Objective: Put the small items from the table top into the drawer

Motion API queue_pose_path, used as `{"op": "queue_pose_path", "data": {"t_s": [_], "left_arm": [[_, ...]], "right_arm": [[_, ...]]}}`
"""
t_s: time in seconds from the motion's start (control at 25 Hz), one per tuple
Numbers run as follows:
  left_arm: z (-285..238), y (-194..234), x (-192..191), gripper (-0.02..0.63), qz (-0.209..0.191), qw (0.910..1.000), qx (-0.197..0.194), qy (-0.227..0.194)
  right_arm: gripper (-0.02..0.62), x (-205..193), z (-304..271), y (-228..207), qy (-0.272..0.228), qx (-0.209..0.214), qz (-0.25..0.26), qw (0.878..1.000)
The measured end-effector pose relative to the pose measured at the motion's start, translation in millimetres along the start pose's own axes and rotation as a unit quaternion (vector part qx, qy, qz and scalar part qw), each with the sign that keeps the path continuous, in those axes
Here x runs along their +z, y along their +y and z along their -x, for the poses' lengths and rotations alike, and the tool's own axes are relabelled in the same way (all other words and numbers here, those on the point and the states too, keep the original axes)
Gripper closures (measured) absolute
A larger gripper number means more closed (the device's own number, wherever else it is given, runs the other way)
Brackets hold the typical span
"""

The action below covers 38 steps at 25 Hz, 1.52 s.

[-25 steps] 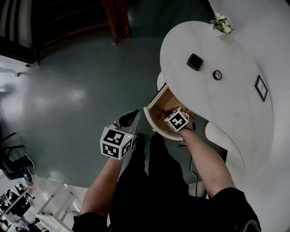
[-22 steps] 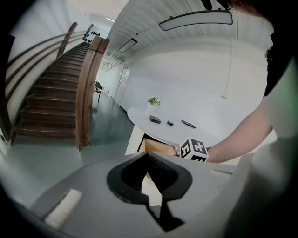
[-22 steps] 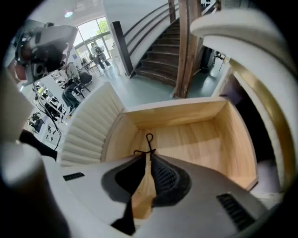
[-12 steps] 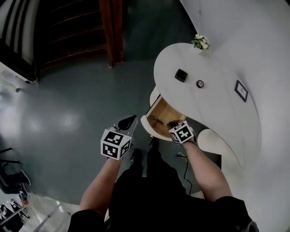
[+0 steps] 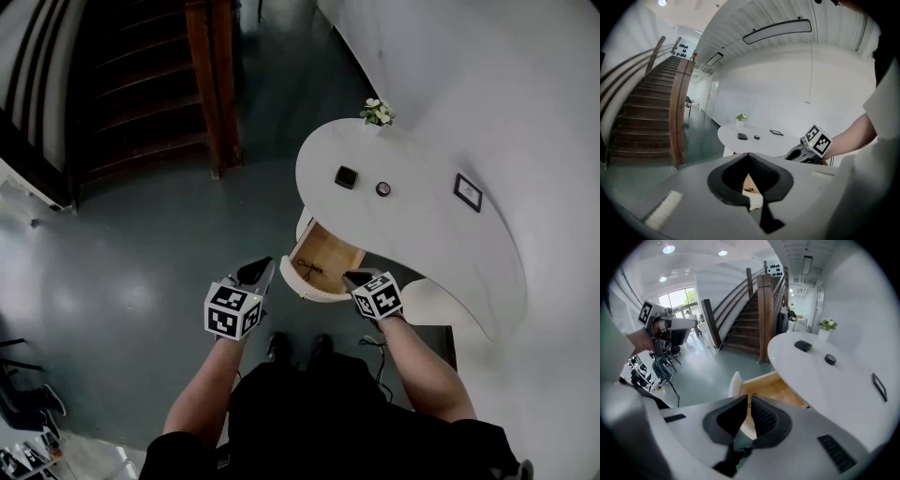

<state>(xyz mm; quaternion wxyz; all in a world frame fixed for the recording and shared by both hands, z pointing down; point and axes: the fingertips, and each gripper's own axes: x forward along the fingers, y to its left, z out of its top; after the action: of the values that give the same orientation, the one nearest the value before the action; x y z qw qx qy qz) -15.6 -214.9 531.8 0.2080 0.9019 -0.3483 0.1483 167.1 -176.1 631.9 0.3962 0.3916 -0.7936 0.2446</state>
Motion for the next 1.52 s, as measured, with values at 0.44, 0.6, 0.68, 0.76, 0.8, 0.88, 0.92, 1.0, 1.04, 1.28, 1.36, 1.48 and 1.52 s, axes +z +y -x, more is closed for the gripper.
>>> {"op": "queue_pose_path", "data": {"t_s": [0.44,0.6,0.68,0.76,0.8,0.88,0.92,1.0,1.04,1.28,1.36,1.48,1.52], "left_arm": [[-16,-56,39,0.595,-0.045,0.9989,0.012,0.000],[-20,-78,58,0.595,-0.048,0.9982,0.030,-0.018],[-21,-88,67,0.595,-0.053,0.9975,0.039,-0.027],[-20,-99,78,0.595,-0.058,0.9964,0.049,-0.038],[-19,-104,83,0.595,-0.061,0.9957,0.054,-0.044],[-16,-113,95,0.595,-0.065,0.9941,0.064,-0.059],[-14,-116,101,0.595,-0.066,0.9932,0.069,-0.067],[-11,-121,112,0.595,-0.069,0.9913,0.078,-0.080],[-10,-123,117,0.595,-0.070,0.9906,0.080,-0.086],[-11,-135,142,0.595,-0.089,0.9877,0.073,-0.105],[-11,-137,150,0.595,-0.096,0.9868,0.068,-0.111],[-10,-137,160,0.595,-0.102,0.9858,0.061,-0.118],[-10,-136,162,0.595,-0.104,0.9856,0.059,-0.120]], "right_arm": [[0.565,14,84,-18,-0.137,0.033,-0.046,0.989],[0.565,20,116,-23,-0.179,0.051,-0.035,0.982],[0.566,27,135,-26,-0.204,0.064,-0.026,0.976],[0.574,34,155,-31,-0.230,0.067,-0.012,0.971],[0.575,37,166,-34,-0.243,0.064,-0.004,0.968],[0.580,45,188,-40,-0.272,0.058,0.005,0.960],[0.581,50,200,-44,-0.289,0.057,0.005,0.956],[0.581,60,222,-49,-0.324,0.056,0.004,0.945],[0.583,65,232,-52,-0.339,0.054,0.005,0.939],[0.583,94,285,-68,-0.408,0.017,0.007,0.913],[0.583,102,297,-67,-0.424,0.014,0.009,0.906],[0.583,113,309,-66,-0.440,0.006,0.013,0.898],[0.583,116,311,-66,-0.443,0.003,0.014,0.896]]}}
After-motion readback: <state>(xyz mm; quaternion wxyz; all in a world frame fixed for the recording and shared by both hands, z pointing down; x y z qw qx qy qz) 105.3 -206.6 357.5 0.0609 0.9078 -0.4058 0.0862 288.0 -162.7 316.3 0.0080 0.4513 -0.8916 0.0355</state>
